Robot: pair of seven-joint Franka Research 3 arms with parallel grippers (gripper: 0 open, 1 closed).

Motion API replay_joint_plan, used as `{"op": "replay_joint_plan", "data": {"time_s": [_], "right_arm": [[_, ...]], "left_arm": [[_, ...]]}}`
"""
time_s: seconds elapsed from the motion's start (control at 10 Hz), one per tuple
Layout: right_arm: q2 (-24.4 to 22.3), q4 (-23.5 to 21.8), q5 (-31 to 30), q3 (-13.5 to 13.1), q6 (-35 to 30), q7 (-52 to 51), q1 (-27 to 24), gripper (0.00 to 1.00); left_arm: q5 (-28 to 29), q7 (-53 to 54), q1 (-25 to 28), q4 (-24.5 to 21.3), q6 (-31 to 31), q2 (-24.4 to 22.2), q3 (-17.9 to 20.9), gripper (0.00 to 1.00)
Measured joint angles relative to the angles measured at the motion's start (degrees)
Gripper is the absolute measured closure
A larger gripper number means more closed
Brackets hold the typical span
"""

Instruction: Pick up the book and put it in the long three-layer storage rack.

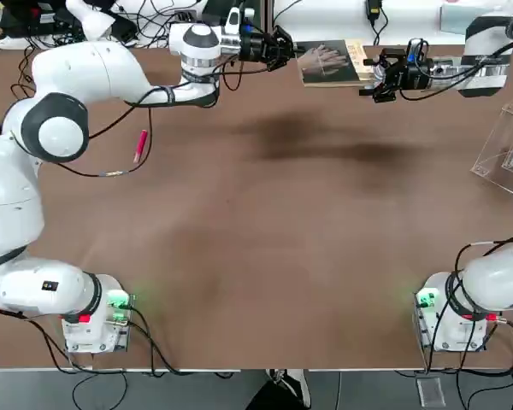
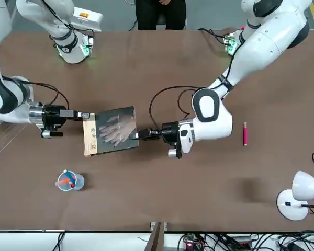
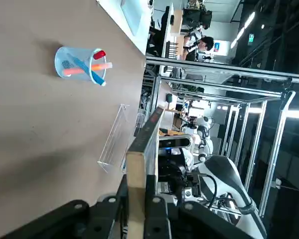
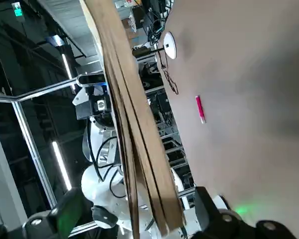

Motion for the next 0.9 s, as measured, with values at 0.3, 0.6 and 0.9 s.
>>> {"op": "replay_joint_plan", "data": {"time_s": [0.3, 0.6, 0.9], "right_arm": [[0.03, 0.13, 0.00, 0.01, 1.69, 0.50, 1.08, 0.01], [0.31, 0.41, -0.01, -0.18, 1.89, 2.82, 1.23, 0.13], [0.48, 0.41, -0.01, -0.28, 2.02, 6.11, 1.22, 0.45]], "left_arm": [[0.00, 0.05, -0.26, 0.22, 0.00, 0.00, 0.09, 1.00], [0.00, 0.09, -1.00, 0.23, 0.02, 0.00, 0.15, 1.00], [0.00, 0.09, -1.08, 0.25, 0.02, 0.00, 0.24, 1.00]]}}
